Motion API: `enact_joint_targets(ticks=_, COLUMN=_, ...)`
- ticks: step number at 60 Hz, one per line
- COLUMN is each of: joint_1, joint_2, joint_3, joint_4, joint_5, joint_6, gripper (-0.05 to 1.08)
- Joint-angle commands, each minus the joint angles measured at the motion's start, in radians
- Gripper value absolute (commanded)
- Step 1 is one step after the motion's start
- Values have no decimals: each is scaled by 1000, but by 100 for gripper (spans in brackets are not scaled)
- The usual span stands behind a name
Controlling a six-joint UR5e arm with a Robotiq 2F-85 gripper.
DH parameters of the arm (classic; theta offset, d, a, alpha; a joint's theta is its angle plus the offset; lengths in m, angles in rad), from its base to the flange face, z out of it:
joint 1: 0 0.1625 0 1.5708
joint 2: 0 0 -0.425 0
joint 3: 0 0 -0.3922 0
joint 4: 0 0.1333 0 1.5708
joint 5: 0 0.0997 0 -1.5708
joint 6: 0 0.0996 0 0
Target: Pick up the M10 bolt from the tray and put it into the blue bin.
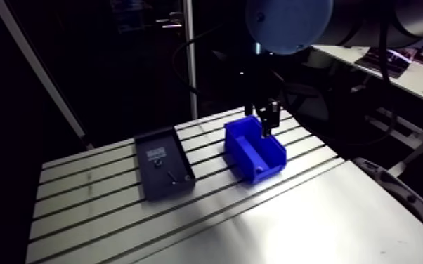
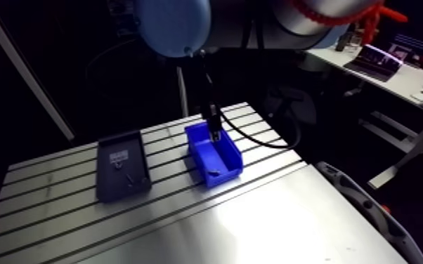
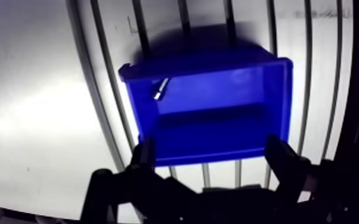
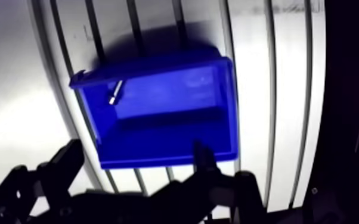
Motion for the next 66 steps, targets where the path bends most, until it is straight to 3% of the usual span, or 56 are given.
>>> enact_joint_targets(ticks=1, joint_1=-1, joint_2=-98, joint_3=-60, joint_4=147, joint_5=29, joint_6=111, gripper=0)
enact_joint_targets(ticks=2, joint_1=0, joint_2=-113, joint_3=-68, joint_4=155, joint_5=41, joint_6=145, gripper=0)
enact_joint_targets(ticks=5, joint_1=-1, joint_2=-129, joint_3=-74, joint_4=160, joint_5=51, joint_6=183, gripper=0)
enact_joint_targets(ticks=6, joint_1=-1, joint_2=-143, joint_3=-79, joint_4=162, joint_5=65, joint_6=224, gripper=0)
enact_joint_targets(ticks=7, joint_1=-1, joint_2=-143, joint_3=-79, joint_4=162, joint_5=65, joint_6=224, gripper=0)
enact_joint_targets(ticks=8, joint_1=0, joint_2=-154, joint_3=-84, joint_4=163, joint_5=77, joint_6=274, gripper=0)
enact_joint_targets(ticks=9, joint_1=0, joint_2=-154, joint_3=-84, joint_4=163, joint_5=77, joint_6=274, gripper=0)
enact_joint_targets(ticks=10, joint_1=1, joint_2=-172, joint_3=-100, joint_4=163, joint_5=95, joint_6=397, gripper=0)
enact_joint_targets(ticks=12, joint_1=1, joint_2=-172, joint_3=-100, joint_4=163, joint_5=95, joint_6=397, gripper=0)
enact_joint_targets(ticks=18, joint_1=7, joint_2=-187, joint_3=-128, joint_4=163, joint_5=102, joint_6=601, gripper=0)
enact_joint_targets(ticks=21, joint_1=37, joint_2=-195, joint_3=-158, joint_4=163, joint_5=101, joint_6=795, gripper=0)
enact_joint_targets(ticks=32, joint_1=91, joint_2=-191, joint_3=-213, joint_4=179, joint_5=96, joint_6=1128, gripper=0)
enact_joint_targets(ticks=46, joint_1=166, joint_2=-173, joint_3=-303, joint_4=379, joint_5=98, joint_6=1509, gripper=0)
enact_joint_targets(ticks=55, joint_1=183, joint_2=-170, joint_3=-350, joint_4=488, joint_5=102, joint_6=1617, gripper=0)
enact_joint_targets(ticks=66, joint_1=188, joint_2=-168, joint_3=-396, joint_4=601, joint_5=131, joint_6=1741, gripper=0)
